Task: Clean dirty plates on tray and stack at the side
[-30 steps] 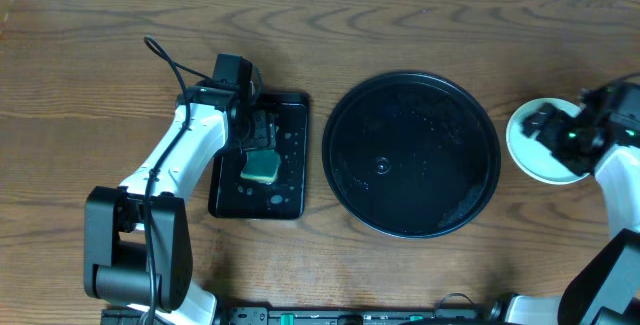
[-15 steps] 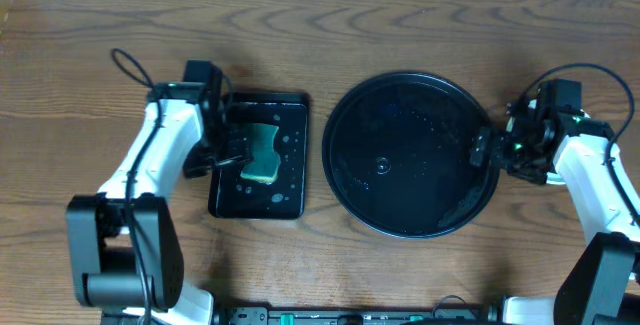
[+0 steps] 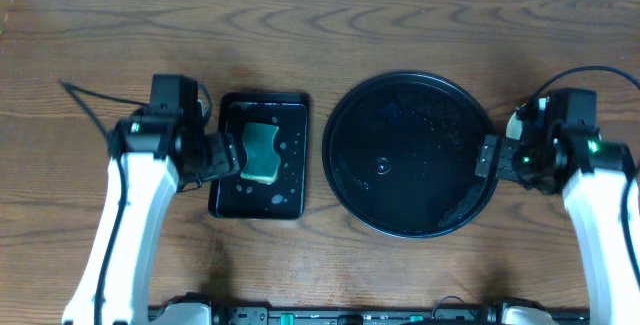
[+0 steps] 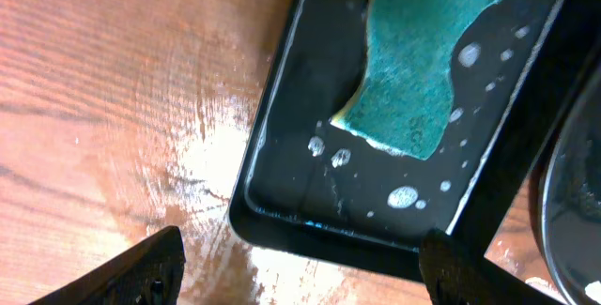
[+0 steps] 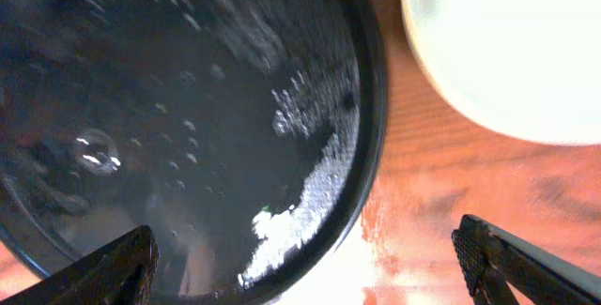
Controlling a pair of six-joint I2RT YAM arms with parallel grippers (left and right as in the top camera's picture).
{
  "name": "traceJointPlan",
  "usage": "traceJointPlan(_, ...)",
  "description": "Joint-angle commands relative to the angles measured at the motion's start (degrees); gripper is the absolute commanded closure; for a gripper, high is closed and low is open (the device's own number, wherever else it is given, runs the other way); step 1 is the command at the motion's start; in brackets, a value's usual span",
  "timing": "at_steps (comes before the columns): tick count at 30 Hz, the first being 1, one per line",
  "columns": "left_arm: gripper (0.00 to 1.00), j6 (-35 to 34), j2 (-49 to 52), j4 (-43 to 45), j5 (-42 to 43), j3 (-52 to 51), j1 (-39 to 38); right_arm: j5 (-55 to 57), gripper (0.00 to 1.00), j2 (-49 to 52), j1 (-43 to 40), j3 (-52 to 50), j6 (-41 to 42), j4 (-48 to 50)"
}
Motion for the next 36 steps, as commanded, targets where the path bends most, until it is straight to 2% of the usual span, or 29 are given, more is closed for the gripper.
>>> traceJointPlan(1, 0.19, 1.81, -7.74, 2.99, -0.33, -5.49, -1.11, 2.38, 0.01, -11.37, 3.76, -4.17, -0.74, 3.52)
traceJointPlan(9, 0.19, 1.66, -23.02, 12.13, -0.31, -16.50, -3.39, 4.00, 0.01, -30.99, 6.10, -14.73, 1.20, 6.82)
traceJointPlan(14, 0.19, 1.57, -26.80, 12.48, -0.31, -18.34, -3.39, 4.02, 0.01, -36.33, 6.10, -15.76, 1.18, 4.68)
traceJointPlan(36, 0.19, 1.60, -25.00, 12.26, -0.33, -18.34, -3.37, 4.02, 0.01, -36.15, 6.10, -15.76, 1.18, 4.50)
